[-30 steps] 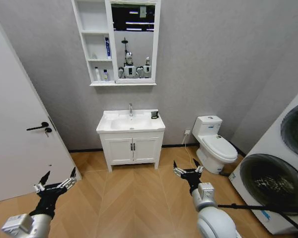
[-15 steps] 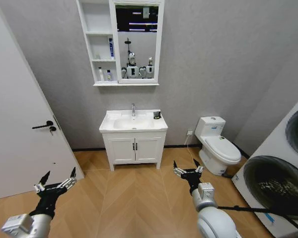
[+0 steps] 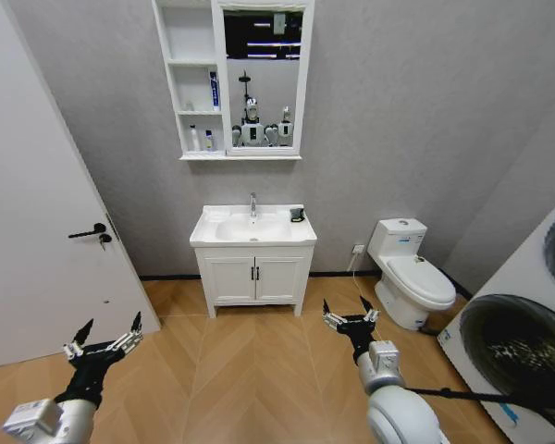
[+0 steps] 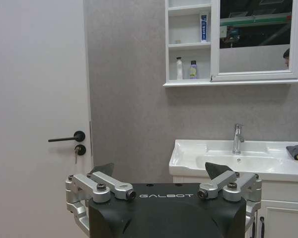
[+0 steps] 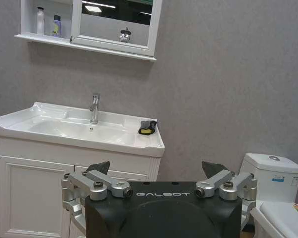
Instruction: Move facial cleanser and shampoo from washbasin to cabinet, then wipe washbasin with towel.
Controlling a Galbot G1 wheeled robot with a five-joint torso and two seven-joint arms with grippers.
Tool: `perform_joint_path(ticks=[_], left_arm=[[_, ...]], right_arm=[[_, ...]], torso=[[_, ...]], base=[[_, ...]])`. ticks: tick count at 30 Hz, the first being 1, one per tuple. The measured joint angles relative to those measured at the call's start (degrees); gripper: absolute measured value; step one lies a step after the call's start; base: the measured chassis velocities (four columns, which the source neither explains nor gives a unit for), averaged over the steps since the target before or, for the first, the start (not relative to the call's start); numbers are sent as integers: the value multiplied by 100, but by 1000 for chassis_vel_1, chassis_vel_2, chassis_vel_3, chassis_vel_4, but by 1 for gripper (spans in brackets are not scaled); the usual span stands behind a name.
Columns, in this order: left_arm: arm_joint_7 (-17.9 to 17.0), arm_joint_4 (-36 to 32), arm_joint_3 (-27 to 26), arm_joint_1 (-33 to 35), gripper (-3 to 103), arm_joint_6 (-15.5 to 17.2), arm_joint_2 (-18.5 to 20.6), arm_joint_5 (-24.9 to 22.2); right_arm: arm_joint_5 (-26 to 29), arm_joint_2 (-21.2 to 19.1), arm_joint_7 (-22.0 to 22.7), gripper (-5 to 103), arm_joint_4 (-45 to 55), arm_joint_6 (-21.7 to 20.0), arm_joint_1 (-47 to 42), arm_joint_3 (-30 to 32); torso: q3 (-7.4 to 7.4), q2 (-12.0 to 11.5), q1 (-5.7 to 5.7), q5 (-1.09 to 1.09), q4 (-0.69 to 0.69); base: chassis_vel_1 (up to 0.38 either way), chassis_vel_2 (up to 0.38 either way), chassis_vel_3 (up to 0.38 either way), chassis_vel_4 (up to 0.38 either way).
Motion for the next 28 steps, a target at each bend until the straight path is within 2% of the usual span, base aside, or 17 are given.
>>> perform_joint_path(ticks=[28], left_arm=[[0,0,0,0,100,0,0,0]], right_arm=[[0,0,0,100,1,0,0,0]], torso=[[0,0,0,0,0]], base=[[0,0,0,0]])
